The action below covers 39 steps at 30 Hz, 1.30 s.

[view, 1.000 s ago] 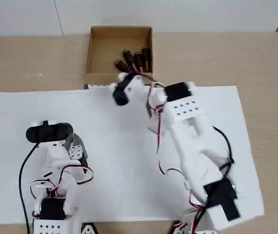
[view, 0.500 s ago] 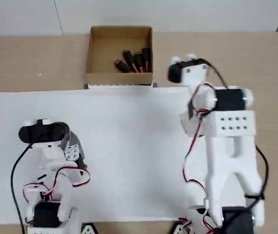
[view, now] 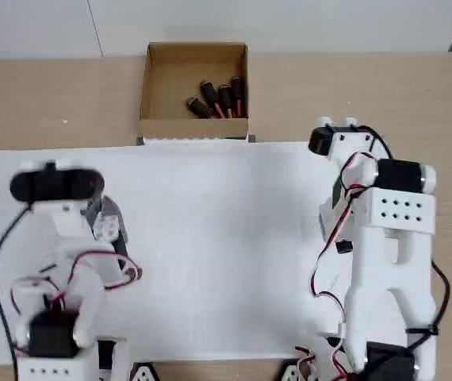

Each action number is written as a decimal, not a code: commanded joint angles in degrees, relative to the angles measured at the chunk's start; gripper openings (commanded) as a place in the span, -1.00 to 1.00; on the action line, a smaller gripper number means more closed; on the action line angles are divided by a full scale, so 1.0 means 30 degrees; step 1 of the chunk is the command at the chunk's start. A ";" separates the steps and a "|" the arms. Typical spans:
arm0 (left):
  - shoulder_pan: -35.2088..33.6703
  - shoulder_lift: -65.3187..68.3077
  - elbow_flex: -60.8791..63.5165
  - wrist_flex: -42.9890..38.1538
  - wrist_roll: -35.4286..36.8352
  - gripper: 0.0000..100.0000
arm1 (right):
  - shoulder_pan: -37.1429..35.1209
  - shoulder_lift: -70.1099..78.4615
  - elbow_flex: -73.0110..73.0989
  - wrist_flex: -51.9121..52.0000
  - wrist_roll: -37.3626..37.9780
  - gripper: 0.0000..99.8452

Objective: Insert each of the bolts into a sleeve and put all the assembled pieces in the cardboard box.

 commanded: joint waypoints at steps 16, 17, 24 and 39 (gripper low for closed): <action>-0.0088 0.5949 -0.7839 0.6505 -1.2982 -0.99 | 0.0190 -0.5289 0.3223 -0.0278 -0.0147 -0.99; -0.0088 0.5949 -0.7663 0.6740 -1.3978 -0.99 | 0.0190 -0.5465 0.3487 -0.0278 -0.0147 -0.99; -0.1319 0.6212 -0.6286 0.6857 -1.9810 -0.99 | 0.0161 -0.6139 0.4659 -0.0659 -0.0147 -0.99; -0.2227 1.4388 -0.9392 1.0784 -2.6198 -0.99 | 0.0132 -0.6051 0.4659 -0.0806 -0.0117 -0.99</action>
